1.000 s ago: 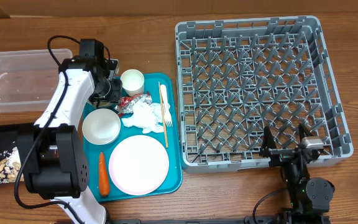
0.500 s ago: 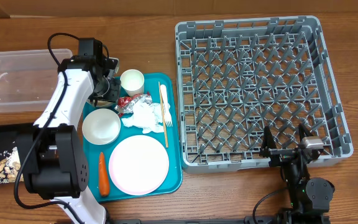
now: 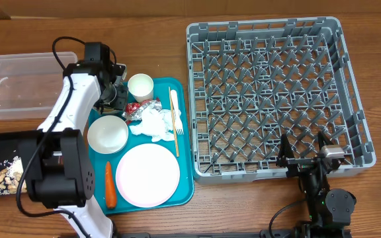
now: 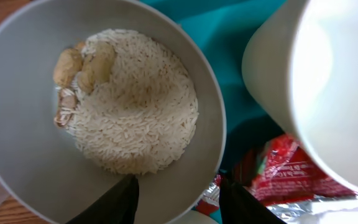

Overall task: Sort waste into correct bins and load items into the dishwasher rack
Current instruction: 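Grasp the rim of the rear white bowl of rice with the left gripper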

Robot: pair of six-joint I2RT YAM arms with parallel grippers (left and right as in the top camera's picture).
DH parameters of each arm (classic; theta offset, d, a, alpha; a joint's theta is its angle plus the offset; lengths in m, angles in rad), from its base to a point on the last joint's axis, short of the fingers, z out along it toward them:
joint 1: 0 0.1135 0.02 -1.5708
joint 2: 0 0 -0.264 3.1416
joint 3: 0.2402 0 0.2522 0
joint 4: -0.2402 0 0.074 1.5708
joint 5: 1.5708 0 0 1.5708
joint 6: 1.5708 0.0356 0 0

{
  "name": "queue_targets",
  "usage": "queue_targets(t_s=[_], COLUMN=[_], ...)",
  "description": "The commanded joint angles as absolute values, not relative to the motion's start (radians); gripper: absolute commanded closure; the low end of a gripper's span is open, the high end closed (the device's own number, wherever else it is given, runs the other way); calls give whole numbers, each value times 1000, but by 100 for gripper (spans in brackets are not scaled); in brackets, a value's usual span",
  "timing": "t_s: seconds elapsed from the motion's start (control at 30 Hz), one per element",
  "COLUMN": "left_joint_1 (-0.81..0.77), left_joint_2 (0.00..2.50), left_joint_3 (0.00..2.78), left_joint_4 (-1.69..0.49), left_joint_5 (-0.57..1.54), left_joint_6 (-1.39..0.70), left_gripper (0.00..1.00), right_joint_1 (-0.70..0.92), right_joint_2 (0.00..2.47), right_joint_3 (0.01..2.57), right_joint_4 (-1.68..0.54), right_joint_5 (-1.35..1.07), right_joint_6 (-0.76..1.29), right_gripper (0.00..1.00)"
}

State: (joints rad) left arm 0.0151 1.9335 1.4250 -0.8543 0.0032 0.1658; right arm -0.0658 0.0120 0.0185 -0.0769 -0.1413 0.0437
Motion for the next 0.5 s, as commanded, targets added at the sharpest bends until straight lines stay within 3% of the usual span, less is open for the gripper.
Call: queue_targets(t_s=[0.0,0.23,0.47], left_joint_1=[22,22,24], left_joint_2=[1964,1968,1969], left_joint_3=[1410,1410,1410], left_joint_4=[-847,-837,-838], left_joint_5=[-10,-11,-28], left_joint_6=[188,189,194], left_gripper=[55,55,63], right_joint_1=[-73,-73,-73], right_joint_2=[3,3,3], right_joint_3=[8,8,8], right_joint_4=[-73,-73,-73], right_joint_5=[-133,-133,-133], right_joint_6=[36,36,36], right_gripper=[0,0,0])
